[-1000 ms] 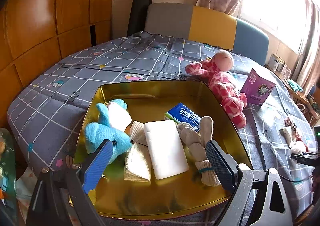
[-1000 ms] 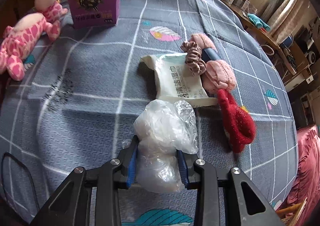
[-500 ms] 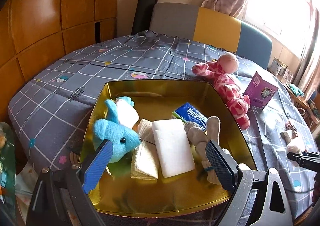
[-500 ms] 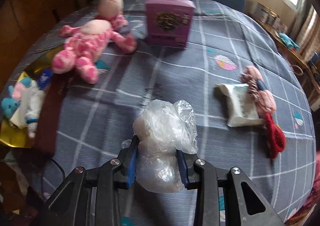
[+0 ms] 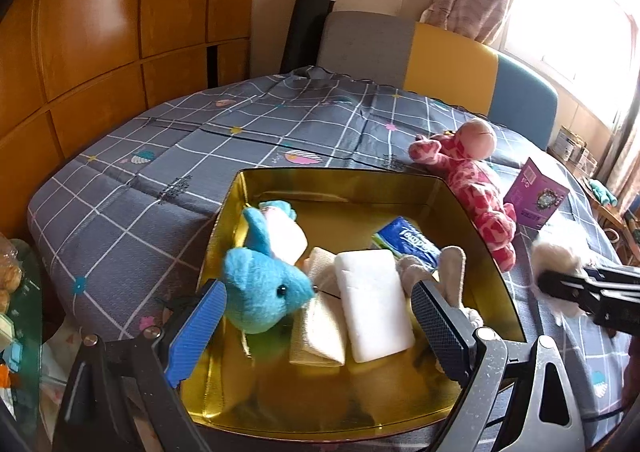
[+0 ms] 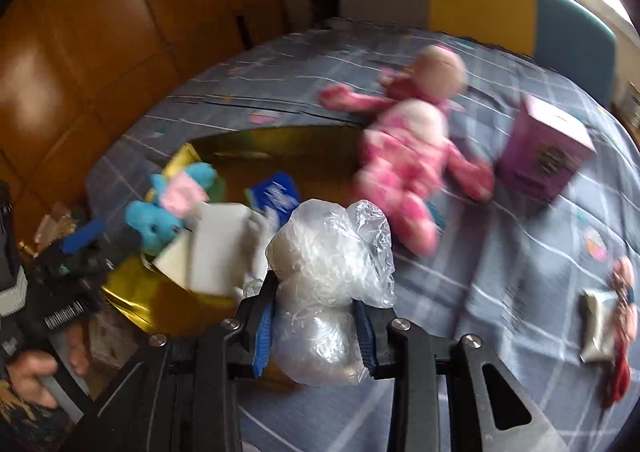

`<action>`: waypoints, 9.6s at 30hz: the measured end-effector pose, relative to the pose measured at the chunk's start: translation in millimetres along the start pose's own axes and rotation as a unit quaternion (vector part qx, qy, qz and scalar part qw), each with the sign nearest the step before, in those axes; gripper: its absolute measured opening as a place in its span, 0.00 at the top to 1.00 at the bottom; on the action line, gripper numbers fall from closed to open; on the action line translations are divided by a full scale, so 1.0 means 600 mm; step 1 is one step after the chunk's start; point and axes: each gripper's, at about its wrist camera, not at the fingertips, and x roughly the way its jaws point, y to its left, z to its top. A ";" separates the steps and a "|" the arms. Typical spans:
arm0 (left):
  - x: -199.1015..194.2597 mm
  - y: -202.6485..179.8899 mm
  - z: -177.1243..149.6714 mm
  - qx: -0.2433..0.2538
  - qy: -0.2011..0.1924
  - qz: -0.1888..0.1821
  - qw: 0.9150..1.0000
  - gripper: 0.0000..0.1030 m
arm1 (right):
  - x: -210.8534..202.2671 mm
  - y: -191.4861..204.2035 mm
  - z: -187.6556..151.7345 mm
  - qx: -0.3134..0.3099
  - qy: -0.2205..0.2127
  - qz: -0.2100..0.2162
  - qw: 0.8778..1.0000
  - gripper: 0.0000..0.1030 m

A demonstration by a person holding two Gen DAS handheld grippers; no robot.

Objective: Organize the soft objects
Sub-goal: 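Carry the plastic bag bundle with the right tool into the gold tray and release, then move the left tool to the brown scrunchie while the right tool approaches the red fuzzy mitten, then grasp the brown satin scrunchie with the left tool while the right tool grasps the red mitten, then carry the scrunchie with the left tool over the gold tray while the right tool holds the red mitten, then open the left tool to drop the scrunchie into the gold tray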

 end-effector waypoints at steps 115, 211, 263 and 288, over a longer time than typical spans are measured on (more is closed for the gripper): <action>0.182 -0.837 -0.023 0.306 0.152 -0.257 0.904 0.32 | -0.250 -0.593 -0.317 0.523 -0.145 -0.176 0.821 0.38; 0.158 -0.469 -0.137 0.245 0.107 -0.243 0.933 0.88 | -0.009 -0.407 -0.244 0.171 0.118 -0.171 0.963 0.67; 0.066 -0.097 0.026 0.053 0.008 -0.031 0.998 0.88 | -0.007 -0.365 -0.246 0.114 0.111 -0.214 0.964 0.68; 0.078 -0.053 0.040 0.042 0.001 0.022 0.999 0.50 | -0.008 -0.362 -0.244 0.107 0.111 -0.220 0.963 0.68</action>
